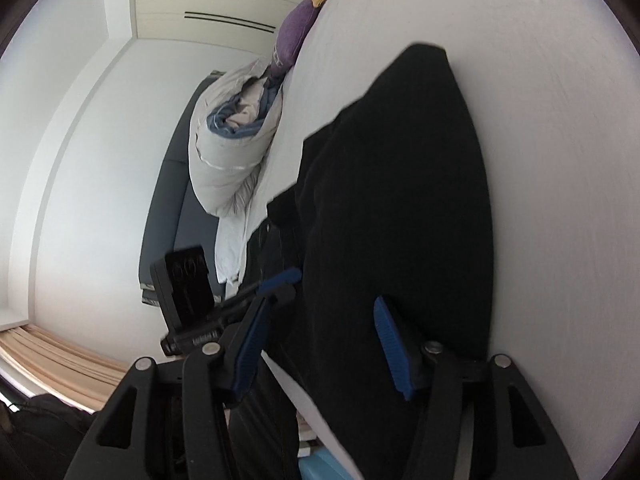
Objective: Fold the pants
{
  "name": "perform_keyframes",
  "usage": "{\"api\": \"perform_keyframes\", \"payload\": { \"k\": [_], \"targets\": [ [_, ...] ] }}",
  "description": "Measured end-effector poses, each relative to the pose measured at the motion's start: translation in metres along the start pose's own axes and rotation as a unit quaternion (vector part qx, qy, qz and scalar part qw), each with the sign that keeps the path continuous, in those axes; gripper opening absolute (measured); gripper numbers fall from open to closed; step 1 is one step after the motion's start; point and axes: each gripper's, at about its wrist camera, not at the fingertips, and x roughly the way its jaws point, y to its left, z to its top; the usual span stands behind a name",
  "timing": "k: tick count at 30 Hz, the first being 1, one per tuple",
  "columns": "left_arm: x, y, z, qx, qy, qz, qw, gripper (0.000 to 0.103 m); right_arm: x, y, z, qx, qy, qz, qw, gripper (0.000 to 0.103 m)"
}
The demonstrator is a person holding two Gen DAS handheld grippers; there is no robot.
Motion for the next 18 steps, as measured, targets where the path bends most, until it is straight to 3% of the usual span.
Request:
{"api": "perform_keyframes", "payload": {
  "k": [4,7,11,14,15,16,18],
  "targets": [
    [-0.019,0.011,-0.02,-0.012,-0.017,-0.001,0.9998,0.056,-0.012,0.014,-0.035,0.006,0.006,-0.018,1.0,0.059],
    [-0.026,0.03,-0.033,-0.059,-0.051,0.0,0.997,0.056,-0.024,0.038,-0.046,-0.024,0.011,-0.021,0.999,0.061],
    [-0.065,0.062,-0.059,-0.135,-0.09,0.024,0.9864,0.059,-0.025,0.062,-0.023,-0.05,-0.043,0.053,0.996,0.074],
    [-0.106,0.092,-0.081,-0.194,-0.133,0.035,0.9713,0.06,-0.005,0.054,0.001,-0.025,-0.068,0.067,0.995,0.079],
    [-0.119,0.102,-0.089,-0.214,-0.151,0.043,0.964,0.065,0.006,0.043,0.008,-0.002,-0.071,0.052,0.996,0.09],
    [-0.13,0.11,-0.096,-0.231,-0.166,0.051,0.9573,0.072,0.02,0.028,0.014,0.031,-0.065,0.0,0.997,0.095],
    [-0.152,0.131,-0.113,-0.268,-0.196,0.072,0.9405,0.075,0.037,0.017,0.017,0.047,-0.052,-0.096,0.993,0.067]
  ]
}}
